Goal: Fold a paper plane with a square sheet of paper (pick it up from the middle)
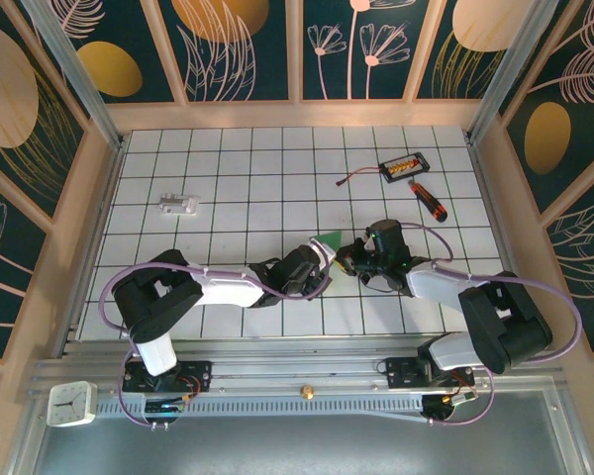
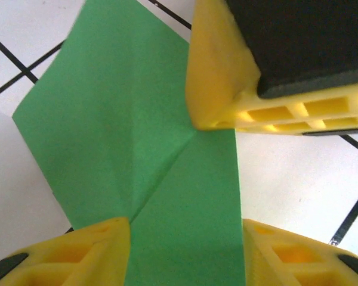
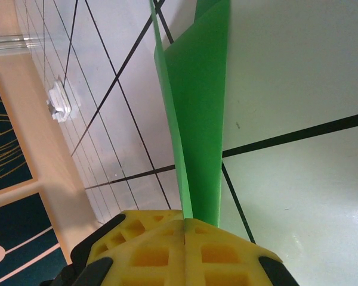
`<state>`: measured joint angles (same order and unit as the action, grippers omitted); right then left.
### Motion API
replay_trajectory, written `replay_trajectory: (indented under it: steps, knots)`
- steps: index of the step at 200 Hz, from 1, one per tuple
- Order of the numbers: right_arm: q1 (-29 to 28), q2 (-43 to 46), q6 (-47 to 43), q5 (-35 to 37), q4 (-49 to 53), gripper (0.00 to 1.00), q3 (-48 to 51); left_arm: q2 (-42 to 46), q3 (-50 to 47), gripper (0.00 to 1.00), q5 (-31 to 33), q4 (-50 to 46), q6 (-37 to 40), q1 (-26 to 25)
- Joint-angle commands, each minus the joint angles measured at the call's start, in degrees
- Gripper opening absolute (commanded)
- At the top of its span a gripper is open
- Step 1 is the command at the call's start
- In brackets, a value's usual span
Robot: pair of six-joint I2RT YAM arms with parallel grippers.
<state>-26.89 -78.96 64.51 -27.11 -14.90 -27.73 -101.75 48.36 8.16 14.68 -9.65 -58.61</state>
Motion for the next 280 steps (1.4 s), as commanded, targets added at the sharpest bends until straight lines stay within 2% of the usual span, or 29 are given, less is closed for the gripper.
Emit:
replay_trajectory:
  steps: [1,52,81,106,142,161,280]
  knots:
    - [-0.3,-0.9,0.4,-0.8,-1.8,0.00,-0.5,-0.4,1.6,0.45,1.5,-0.7,0.2,-0.3]
    - [-0.3,-1.6,0.5,-0.9,-2.5,0.00,0.0,-0.6,2.2,0.34,1.5,-1.2,-0.3,-0.3]
    - [-0.3,-1.9,0.4,-0.7,-2.6,0.00,0.3,-0.6,2.3,0.30,1.4,-1.6,-0.8,-0.3]
    - [-0.3,-2.2,0.6,-0.9,-3.1,0.00,0.5,-0.6,2.2,0.31,0.6,-1.4,-1.6,-0.3]
    - [-0.3,-2.3,0.9,-0.8,-3.4,0.00,0.7,0.0,2.0,0.37,-0.7,-1.3,-2.9,-0.4]
    - [-0.3,-2.3,0.9,-0.8,-3.6,0.00,0.7,0.4,1.9,0.38,-1.3,-1.1,-3.4,-0.3]
    - [-0.3,-2.2,0.7,-1.3,-3.6,0.01,0.5,0.0,2.1,0.14,2.6,-1.9,-5.9,-0.3]
